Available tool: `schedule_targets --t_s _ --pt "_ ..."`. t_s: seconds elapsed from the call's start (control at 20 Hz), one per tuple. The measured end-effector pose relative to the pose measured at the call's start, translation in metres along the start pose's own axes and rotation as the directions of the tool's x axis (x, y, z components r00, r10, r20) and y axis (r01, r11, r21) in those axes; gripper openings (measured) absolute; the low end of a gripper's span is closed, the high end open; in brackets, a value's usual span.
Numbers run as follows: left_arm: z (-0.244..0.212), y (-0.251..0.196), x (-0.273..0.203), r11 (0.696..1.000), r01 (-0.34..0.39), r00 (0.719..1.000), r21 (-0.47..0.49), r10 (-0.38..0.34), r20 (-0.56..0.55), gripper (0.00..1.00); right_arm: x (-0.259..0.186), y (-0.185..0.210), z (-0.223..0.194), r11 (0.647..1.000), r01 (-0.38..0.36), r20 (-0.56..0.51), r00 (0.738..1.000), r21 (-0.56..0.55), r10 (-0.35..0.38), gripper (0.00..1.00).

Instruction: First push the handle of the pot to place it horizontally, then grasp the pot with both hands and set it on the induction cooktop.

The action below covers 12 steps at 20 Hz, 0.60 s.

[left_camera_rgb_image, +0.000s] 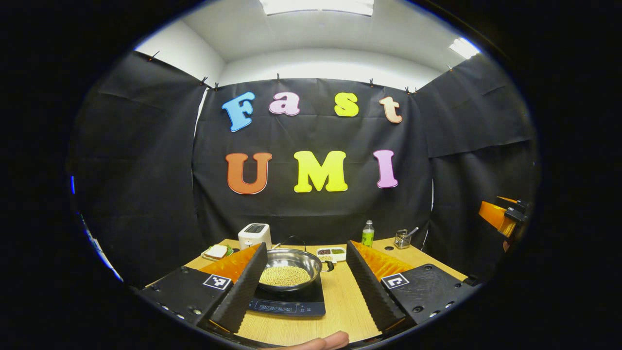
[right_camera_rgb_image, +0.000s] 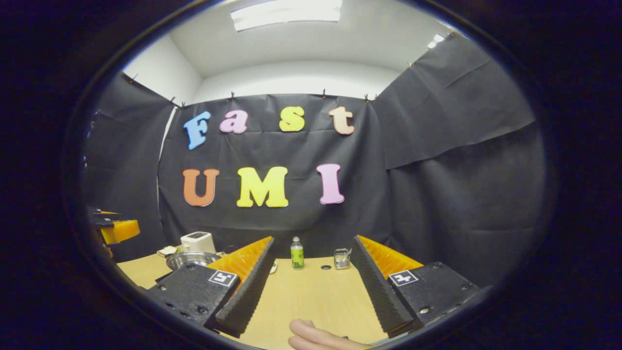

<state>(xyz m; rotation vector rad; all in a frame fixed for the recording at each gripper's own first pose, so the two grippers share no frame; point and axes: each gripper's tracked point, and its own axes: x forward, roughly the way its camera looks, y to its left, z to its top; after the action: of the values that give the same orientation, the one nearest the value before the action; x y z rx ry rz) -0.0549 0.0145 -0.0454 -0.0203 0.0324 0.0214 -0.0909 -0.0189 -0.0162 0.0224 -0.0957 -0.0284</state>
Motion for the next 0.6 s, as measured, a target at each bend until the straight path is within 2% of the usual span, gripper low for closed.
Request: schedule_targets --t_s 0.15,0.45,0.6 --pt "0.006 0.007 0.001 1.000 -0.017 1.000 0.007 0.017 0.018 0.96 -0.005 -0.006 0.011 0.999 0.036 0.045 0.998 -0.014 -0.036 0.98" --pt "0.018 -0.006 -0.006 0.999 0.044 0.996 -0.003 -0.044 0.072 0.96 -0.007 -0.004 0.006 1.000 0.029 0.013 1.000 -0.011 -0.029 0.96" --pt "0.021 -0.007 -0.008 0.999 0.039 0.996 0.023 -0.041 0.078 0.96 -0.007 -0.004 0.008 1.000 0.022 0.019 1.000 -0.013 -0.022 0.96"
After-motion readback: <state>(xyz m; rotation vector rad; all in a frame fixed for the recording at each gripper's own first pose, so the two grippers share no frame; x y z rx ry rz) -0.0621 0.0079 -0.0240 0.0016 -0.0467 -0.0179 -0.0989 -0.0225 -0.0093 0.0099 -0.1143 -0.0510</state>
